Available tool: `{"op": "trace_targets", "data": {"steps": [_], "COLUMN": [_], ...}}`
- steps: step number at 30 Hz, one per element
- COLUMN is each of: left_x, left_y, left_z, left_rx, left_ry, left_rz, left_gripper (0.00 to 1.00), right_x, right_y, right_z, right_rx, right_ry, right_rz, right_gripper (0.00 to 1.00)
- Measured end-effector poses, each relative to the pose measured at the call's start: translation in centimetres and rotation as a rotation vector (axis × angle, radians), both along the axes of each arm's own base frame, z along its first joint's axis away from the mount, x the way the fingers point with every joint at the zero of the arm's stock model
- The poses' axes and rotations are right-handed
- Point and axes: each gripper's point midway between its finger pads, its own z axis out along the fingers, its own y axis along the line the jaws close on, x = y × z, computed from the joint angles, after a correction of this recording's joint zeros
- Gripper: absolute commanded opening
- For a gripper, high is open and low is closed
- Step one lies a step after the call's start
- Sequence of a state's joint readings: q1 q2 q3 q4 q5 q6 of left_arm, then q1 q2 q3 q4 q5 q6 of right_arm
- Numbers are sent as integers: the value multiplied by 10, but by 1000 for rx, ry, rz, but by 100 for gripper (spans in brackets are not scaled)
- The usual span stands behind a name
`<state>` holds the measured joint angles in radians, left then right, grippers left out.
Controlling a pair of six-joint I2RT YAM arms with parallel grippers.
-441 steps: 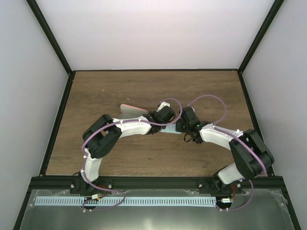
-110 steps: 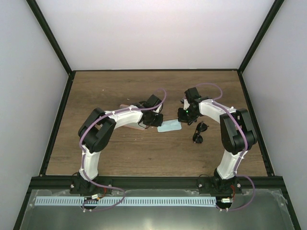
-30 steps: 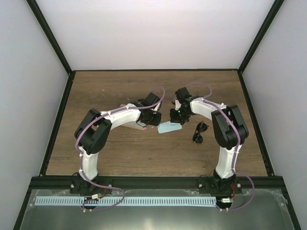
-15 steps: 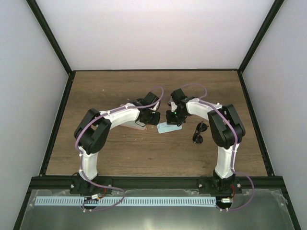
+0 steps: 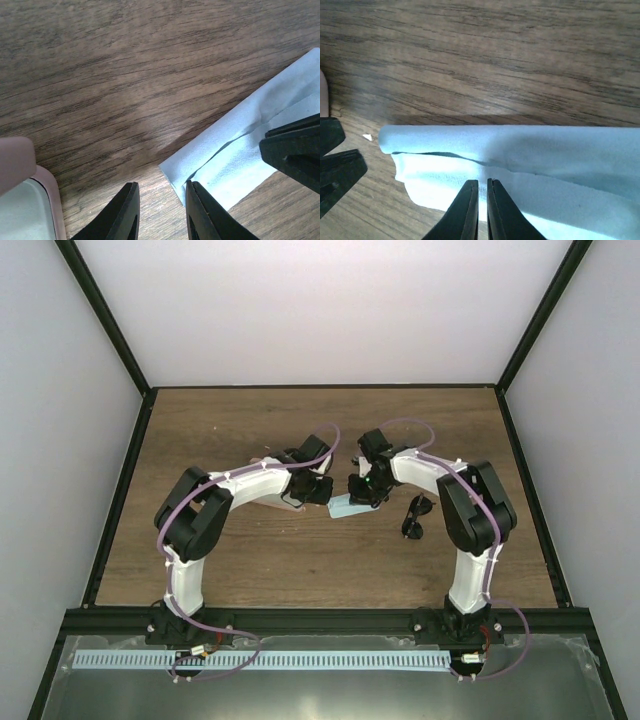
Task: Organize the sunglasses
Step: Adjust the glasses cleaning cloth at the center of the board.
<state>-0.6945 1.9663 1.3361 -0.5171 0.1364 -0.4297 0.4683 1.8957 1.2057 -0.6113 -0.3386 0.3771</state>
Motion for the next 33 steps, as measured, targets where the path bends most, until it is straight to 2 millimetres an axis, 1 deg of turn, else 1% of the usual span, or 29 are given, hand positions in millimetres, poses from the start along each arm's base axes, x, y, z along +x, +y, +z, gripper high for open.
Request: {"op": "trace_targets", "data": {"steps": [8,13,15,17,20,26,29,33], "left_x": [-3,-3,-5,-8,-11,-14,-16,-18], "left_y": [1,2,4,6,10,13,18,22], "left_z": [-2,-2,-3,-3,2,12,11,8], "left_rx": [-4,-2,1,4,1,-11,-7,2], "left_ry": [8,9,12,13,8,-7,-3,5], "left_rz": [9,10,11,11,12,14,18,22], "left_gripper": [29,29,29,29,29,29,29,29], "right_x": [-9,-10,-7,2,13,20,20,15], "right_y": [-1,0,3,8,16,23,26,30], "right_z": [10,12,15,21,24,18,10,2], "right_rx": [13,19,25,38,51,53,48,39], "right_ry": [-8,-6,-8,-24,-40,-28,-13,8], "right_rz": [1,2,3,6,9,17,22,33], "right_gripper": [8,9,10,12,12,11,11,11]}}
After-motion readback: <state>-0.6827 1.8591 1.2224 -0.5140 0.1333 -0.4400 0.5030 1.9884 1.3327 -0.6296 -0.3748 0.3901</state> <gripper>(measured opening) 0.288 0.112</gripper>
